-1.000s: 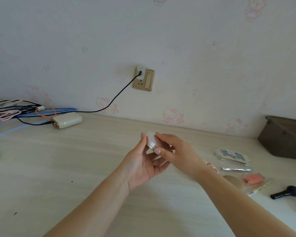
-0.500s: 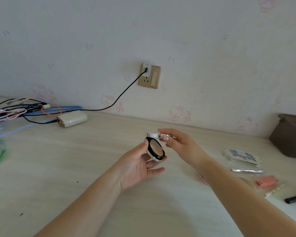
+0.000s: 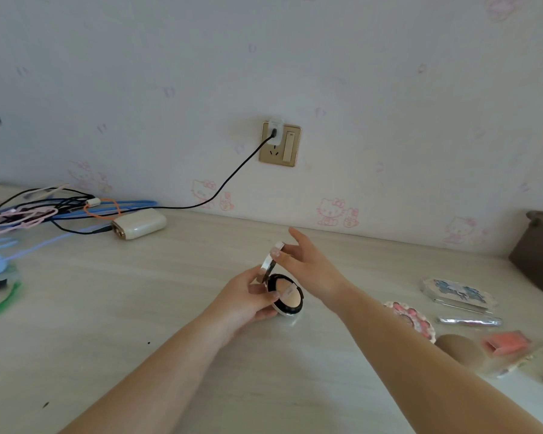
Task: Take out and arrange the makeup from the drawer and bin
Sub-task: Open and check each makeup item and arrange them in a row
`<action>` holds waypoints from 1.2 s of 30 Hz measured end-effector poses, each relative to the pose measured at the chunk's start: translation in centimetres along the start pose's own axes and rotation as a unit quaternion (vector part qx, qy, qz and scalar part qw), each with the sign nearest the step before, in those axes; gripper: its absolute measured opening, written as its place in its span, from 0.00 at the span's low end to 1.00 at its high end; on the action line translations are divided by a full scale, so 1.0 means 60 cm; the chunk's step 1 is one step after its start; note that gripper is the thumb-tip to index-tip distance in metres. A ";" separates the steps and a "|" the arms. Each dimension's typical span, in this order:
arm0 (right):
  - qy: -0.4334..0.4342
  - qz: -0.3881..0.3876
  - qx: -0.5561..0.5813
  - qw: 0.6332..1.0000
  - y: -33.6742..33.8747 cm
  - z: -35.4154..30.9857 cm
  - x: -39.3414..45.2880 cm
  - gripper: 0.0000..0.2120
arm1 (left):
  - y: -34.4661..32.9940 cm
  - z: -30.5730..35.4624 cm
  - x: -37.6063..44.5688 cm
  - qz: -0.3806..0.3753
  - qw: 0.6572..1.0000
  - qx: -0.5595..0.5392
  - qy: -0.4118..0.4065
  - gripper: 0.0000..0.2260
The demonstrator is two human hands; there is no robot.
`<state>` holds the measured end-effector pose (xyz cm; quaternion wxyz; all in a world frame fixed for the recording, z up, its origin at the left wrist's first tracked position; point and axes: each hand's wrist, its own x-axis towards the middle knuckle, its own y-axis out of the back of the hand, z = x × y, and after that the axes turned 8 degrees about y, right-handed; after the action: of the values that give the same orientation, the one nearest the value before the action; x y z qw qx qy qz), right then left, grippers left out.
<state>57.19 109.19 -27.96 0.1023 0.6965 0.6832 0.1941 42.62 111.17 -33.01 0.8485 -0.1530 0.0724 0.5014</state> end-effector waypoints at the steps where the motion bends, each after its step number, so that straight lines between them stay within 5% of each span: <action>1: -0.006 -0.011 -0.001 1.000 -0.003 0.002 0.003 0.36 | 0.001 0.000 0.001 0.009 1.000 0.000 0.000 0.08; 11: -0.013 -0.083 -0.248 0.965 -0.012 0.052 -0.008 0.51 | 0.006 0.007 0.015 0.033 0.996 -0.080 0.025 0.10; 23: 0.008 -0.076 -0.201 0.977 0.001 0.078 0.004 0.51 | 0.041 0.009 0.020 0.128 0.991 0.030 -0.032 0.04; 36: 0.013 -0.058 -0.176 0.983 0.003 0.102 0.012 0.52 | 0.057 0.010 0.014 0.113 0.993 0.030 -0.021 0.08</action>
<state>59.83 110.63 -33.32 0.2258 0.6243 0.6786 0.3142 40.02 113.61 -33.33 0.7921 -0.1083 0.0863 0.5945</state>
